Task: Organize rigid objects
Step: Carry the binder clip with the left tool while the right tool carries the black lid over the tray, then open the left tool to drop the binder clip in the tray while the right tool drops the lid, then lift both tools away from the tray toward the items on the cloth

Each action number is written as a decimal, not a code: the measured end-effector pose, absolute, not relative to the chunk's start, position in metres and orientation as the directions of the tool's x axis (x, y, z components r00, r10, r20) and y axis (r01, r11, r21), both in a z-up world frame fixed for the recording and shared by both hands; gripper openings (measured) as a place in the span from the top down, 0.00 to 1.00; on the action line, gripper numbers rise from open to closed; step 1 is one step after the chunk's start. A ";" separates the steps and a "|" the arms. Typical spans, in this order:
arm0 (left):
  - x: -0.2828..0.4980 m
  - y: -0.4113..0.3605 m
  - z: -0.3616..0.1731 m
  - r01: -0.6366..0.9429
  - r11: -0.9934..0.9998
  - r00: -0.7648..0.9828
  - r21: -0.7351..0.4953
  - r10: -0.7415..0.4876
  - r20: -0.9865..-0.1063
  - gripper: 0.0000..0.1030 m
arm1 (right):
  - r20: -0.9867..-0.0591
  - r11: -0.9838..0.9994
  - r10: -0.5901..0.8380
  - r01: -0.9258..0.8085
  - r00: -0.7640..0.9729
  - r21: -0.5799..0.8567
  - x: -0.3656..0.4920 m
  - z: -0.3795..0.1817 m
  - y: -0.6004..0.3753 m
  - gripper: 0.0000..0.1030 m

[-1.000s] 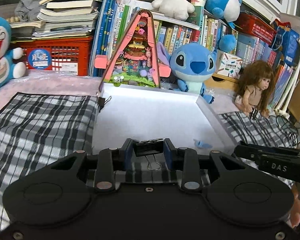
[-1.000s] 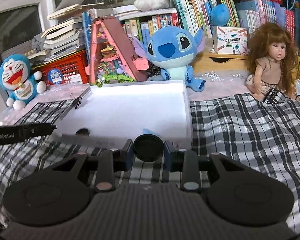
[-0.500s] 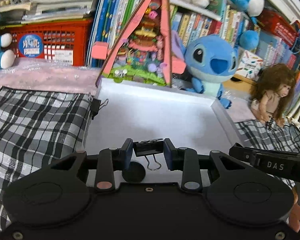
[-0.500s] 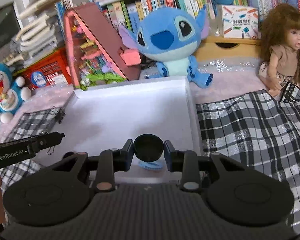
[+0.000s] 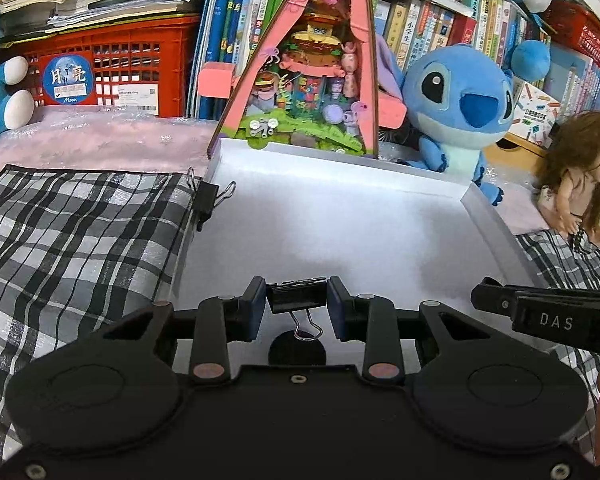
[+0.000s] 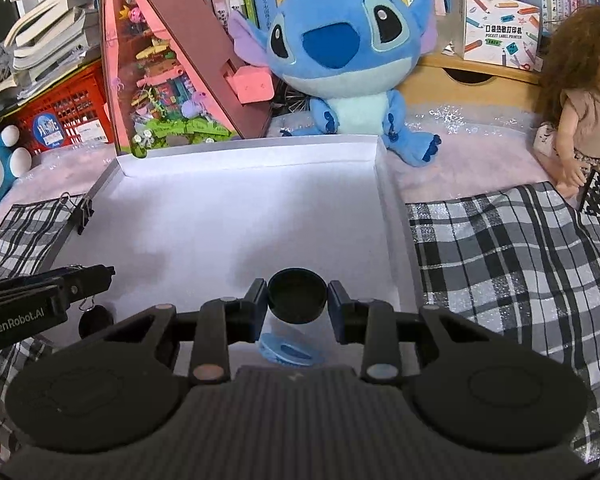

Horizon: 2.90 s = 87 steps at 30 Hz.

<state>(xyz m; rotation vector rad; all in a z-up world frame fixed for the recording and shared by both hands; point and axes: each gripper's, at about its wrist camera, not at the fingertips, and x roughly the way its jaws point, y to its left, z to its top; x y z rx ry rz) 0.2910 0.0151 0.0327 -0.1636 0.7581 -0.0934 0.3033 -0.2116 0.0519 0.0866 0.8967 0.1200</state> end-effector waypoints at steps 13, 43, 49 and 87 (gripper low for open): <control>0.292 0.013 0.021 0.023 0.988 0.721 -0.151 -0.121 -0.683 0.70 | -0.790 0.993 0.119 -0.070 0.602 0.096 0.307 0.040 -0.204 0.64; 0.230 0.029 0.055 0.058 0.976 0.776 -0.208 -0.175 -0.606 0.22 | -0.663 0.986 0.162 -0.144 0.731 0.082 0.256 0.068 -0.212 0.16; 0.195 0.029 0.064 0.101 0.977 0.796 -0.185 -0.191 -0.574 0.19 | -0.615 0.979 0.200 -0.186 0.763 0.088 0.226 0.083 -0.217 0.10; 0.058 0.028 0.028 0.108 0.984 0.833 -0.144 -0.169 -0.527 0.18 | -0.498 0.975 0.183 -0.223 0.848 -0.021 0.089 0.068 -0.223 0.01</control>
